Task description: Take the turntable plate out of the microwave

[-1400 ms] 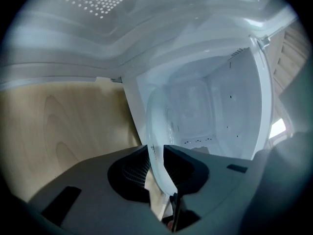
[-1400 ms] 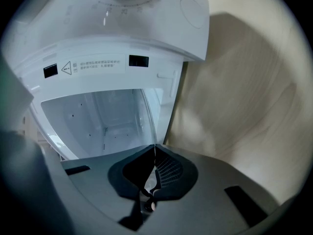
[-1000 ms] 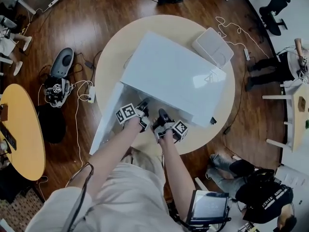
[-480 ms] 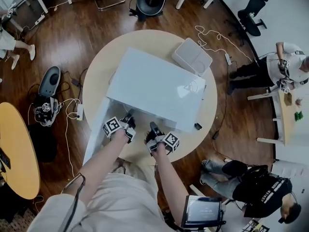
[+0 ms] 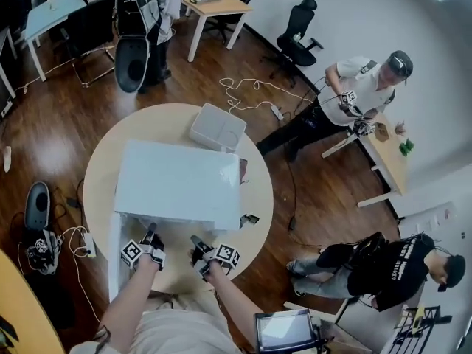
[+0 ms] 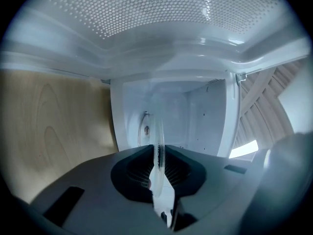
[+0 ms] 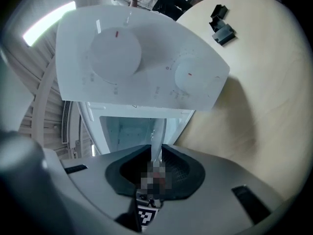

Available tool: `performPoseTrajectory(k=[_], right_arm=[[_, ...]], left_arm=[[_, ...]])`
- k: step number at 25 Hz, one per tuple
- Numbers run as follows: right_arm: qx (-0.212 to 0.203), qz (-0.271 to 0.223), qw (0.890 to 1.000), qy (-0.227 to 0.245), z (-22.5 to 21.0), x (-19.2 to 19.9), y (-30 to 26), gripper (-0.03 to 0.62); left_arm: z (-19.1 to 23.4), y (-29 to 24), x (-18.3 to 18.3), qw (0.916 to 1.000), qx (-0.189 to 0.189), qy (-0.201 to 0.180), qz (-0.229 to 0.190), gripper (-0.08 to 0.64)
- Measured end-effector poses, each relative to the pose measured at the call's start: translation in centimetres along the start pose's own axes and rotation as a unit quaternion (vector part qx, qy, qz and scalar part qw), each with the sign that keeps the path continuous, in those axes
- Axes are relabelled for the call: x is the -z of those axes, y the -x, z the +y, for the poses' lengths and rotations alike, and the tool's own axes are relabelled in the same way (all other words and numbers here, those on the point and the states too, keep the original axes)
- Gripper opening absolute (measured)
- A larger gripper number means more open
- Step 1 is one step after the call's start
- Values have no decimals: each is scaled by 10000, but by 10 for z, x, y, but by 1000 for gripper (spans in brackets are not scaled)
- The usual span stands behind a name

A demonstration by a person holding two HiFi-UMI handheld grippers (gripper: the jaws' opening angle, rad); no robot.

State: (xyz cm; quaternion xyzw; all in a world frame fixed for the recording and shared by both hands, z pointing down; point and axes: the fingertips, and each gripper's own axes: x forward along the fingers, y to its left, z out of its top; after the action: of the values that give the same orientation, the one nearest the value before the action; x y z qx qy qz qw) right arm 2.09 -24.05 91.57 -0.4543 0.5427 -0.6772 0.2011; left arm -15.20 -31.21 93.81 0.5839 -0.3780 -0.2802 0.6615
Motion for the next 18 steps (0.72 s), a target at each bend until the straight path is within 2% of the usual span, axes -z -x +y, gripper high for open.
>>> performPoseTrajectory(k=[7, 12, 18], right_arm=[[-61, -228, 9997, 24, 5, 7, 31, 46], [-123, -355, 9993, 47, 15, 3, 47, 46], [-252, -294, 9991, 189, 29, 0, 50, 46]], left_arm=[[-1, 10, 6, 9997, 100, -214, 61, 38], [-15, 18, 14, 9997, 96, -204, 91, 40], [-25, 36, 17, 9995, 172, -270, 82, 40]])
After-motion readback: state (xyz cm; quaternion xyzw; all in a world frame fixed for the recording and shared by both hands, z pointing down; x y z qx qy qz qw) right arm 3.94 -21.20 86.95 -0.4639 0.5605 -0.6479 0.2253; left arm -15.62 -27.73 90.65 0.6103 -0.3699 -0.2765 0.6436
